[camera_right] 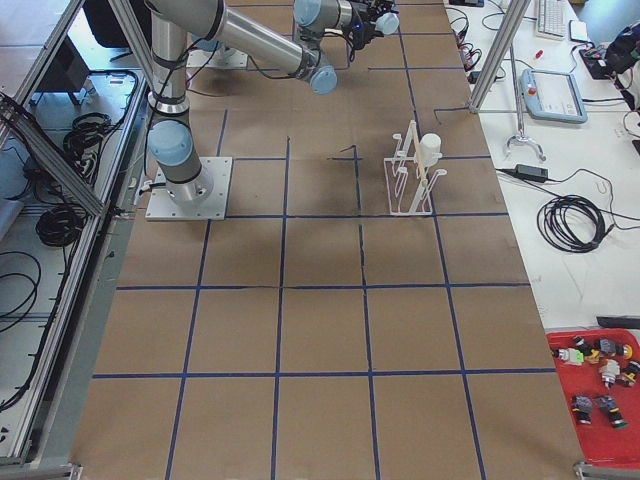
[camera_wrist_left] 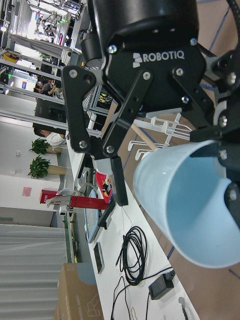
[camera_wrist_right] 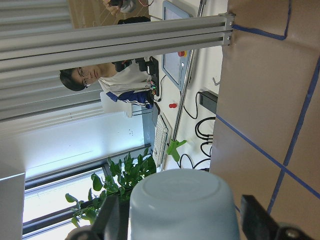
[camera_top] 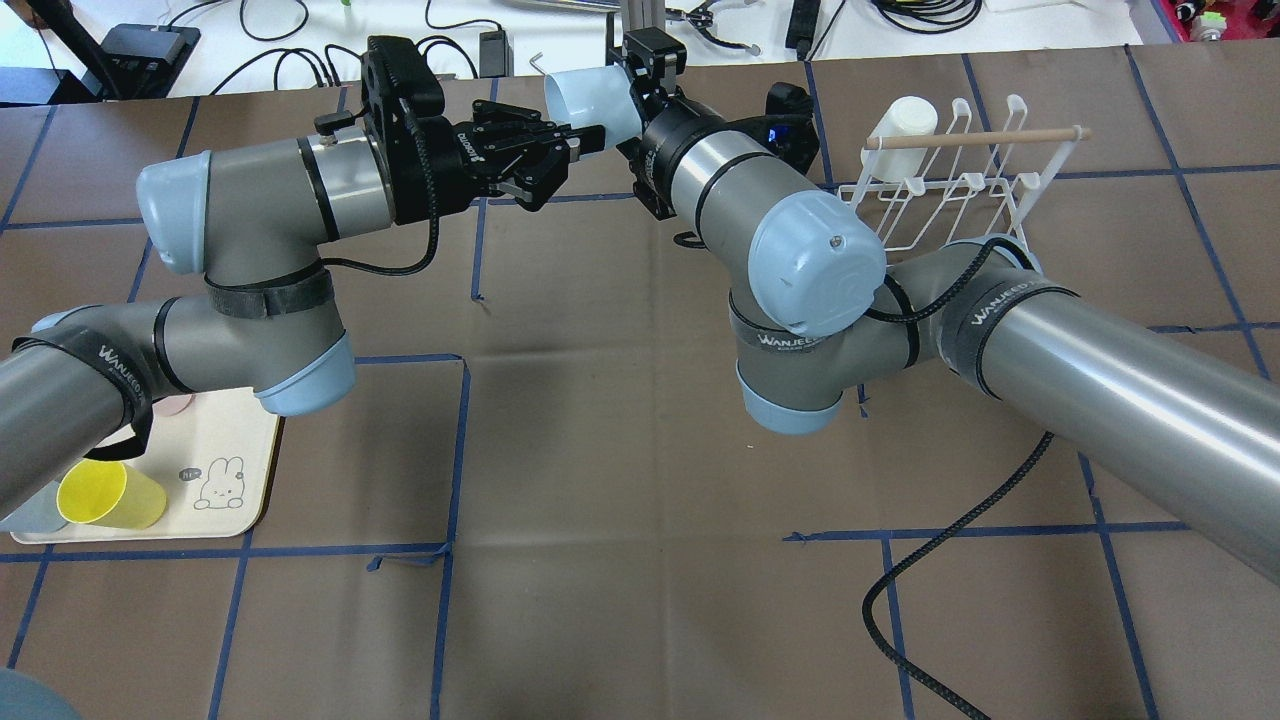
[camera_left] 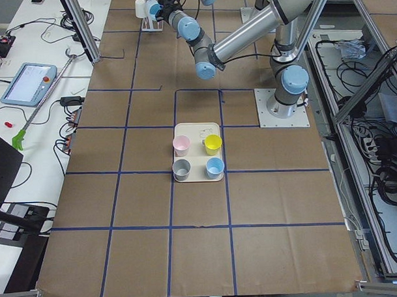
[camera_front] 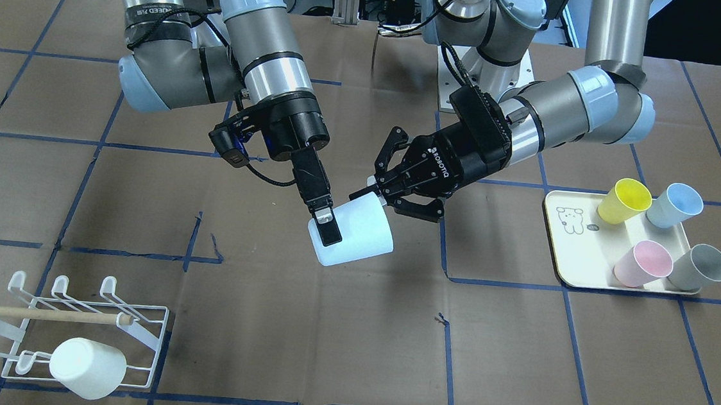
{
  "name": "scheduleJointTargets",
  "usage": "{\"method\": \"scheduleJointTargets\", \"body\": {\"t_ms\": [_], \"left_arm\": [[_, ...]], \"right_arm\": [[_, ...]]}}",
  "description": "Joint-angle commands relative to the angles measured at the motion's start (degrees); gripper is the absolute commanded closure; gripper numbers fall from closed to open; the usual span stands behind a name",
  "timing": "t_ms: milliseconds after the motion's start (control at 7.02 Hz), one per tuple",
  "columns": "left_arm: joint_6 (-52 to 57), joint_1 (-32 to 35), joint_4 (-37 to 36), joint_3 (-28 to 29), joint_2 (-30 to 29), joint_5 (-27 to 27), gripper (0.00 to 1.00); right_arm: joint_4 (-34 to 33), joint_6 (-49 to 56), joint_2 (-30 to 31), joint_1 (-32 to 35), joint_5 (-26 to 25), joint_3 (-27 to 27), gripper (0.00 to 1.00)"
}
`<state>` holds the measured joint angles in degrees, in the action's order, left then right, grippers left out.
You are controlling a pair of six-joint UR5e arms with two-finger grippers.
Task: Transfer IKEA cup to right arm and place on rack
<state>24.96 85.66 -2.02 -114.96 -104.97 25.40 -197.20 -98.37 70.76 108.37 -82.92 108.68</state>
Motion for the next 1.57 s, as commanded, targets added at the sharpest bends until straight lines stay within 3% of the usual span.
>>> {"method": "scheduleJointTargets", "body": {"t_ms": [0, 142, 285, 427, 712, 855, 997, 1424], "left_arm": [[0.00, 0.04, 0.00, 0.00, 0.12, 0.00, 0.97], [0.00, -0.05, 0.00, 0.00, 0.21, 0.00, 0.97], [0.00, -0.05, 0.00, 0.09, 0.12, 0.09, 0.93], [0.00, -0.05, 0.00, 0.70, 0.12, 0.17, 0.76], [-0.09, -0.05, -0.09, 0.96, 0.21, 1.31, 0.27], [-0.87, -0.05, -0.09, 0.88, 0.12, 1.23, 0.07], [-1.23, -0.14, -0.09, 0.96, 0.12, 1.23, 0.01], [-1.49, -3.11, 0.09, 0.18, 1.26, 1.23, 0.01]], "right_arm": [[0.06, 0.20, 0.00, 0.00, 0.04, 0.04, 0.28], [-0.02, 0.29, 0.00, 0.00, 0.65, 0.04, 0.42], [-0.02, 0.29, 0.00, 0.00, 3.00, 0.04, 0.48], [-0.02, 0.29, 0.00, 0.00, 3.29, 0.12, 0.50], [-0.02, 0.29, 0.00, -0.17, 3.29, 0.12, 0.53], [-0.02, 0.29, 0.00, -0.17, 3.29, 0.12, 0.53], [-0.02, 0.29, 0.00, -0.17, 3.29, 0.12, 0.53], [-0.02, 0.29, 0.08, -0.26, 3.55, -0.05, 0.58]]}}
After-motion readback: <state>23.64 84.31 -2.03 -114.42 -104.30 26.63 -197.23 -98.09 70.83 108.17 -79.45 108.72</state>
